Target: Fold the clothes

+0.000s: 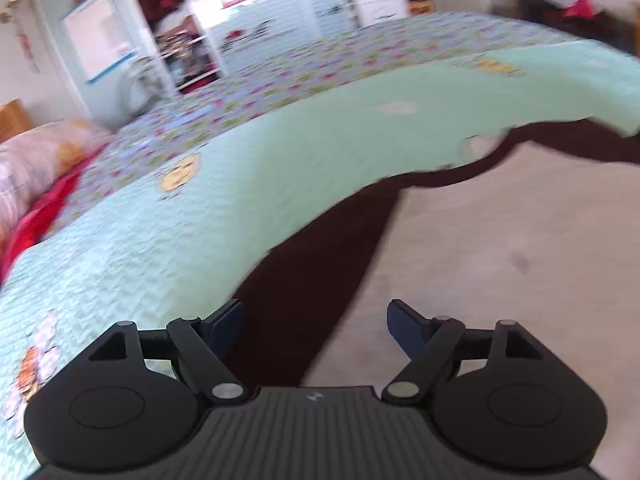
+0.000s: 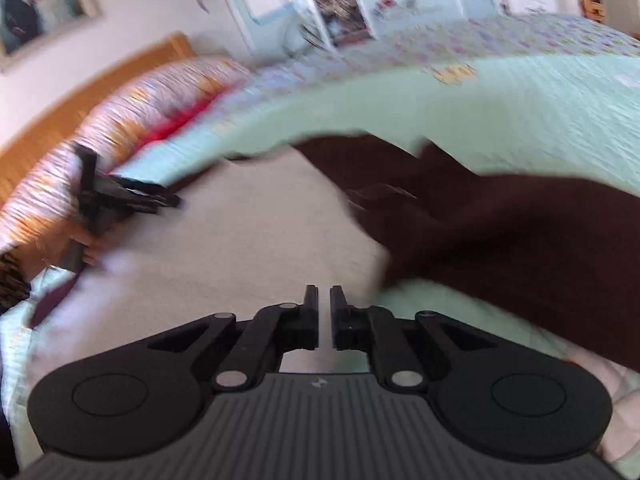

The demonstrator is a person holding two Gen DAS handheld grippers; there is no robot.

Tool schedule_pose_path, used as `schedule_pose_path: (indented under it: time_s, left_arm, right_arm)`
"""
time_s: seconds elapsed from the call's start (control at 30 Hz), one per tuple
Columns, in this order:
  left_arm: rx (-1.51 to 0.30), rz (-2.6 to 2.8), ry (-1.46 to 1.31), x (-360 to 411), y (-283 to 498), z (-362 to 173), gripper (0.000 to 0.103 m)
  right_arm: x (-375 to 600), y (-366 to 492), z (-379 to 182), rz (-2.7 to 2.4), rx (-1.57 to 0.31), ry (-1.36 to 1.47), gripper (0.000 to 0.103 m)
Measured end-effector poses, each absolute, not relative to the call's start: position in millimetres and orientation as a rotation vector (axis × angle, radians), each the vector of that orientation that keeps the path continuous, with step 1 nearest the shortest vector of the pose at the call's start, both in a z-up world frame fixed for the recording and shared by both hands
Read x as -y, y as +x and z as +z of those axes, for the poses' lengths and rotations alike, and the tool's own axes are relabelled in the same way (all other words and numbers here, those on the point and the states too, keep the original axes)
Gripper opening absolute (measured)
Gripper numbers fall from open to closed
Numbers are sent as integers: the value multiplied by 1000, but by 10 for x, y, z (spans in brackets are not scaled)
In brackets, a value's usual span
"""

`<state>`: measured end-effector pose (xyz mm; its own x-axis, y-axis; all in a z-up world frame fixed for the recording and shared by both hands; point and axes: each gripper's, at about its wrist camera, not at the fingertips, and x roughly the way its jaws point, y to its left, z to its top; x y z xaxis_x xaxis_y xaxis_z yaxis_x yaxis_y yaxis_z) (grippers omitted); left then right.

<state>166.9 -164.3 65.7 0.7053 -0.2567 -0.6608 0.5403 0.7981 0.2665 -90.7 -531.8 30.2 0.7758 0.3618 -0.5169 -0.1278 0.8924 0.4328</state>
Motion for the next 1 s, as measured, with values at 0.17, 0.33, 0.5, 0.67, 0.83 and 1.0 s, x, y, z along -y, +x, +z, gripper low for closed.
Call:
schedule_pose_path:
  time_s: [0.17,0.33,0.5,0.67,0.83,1.0]
  left_arm:
    - [-649,-396,510,1526,1788,384,103]
    - [-706,-415,362,1485,1853,512,86]
    - [-708,-563,423,1799,1788,460,87]
    - [-681,-487,441,1914,2173,338,101]
    - [-555,-277,513,2157,2501,279,103]
    - [-620,-447,403,2112,2287,500,77]
  right_arm:
    - [5459,-585,24,179,-768,427,1]
    - [5187,-637,363,158,-670,327,11]
    - [4673,66,384,403,-698,278,12]
    - [4289,966,151,481,-858,121,5]
    - [4563,1578,15,238,-690,206,2]
    - [4341,1500,123,355,-659,228,12]
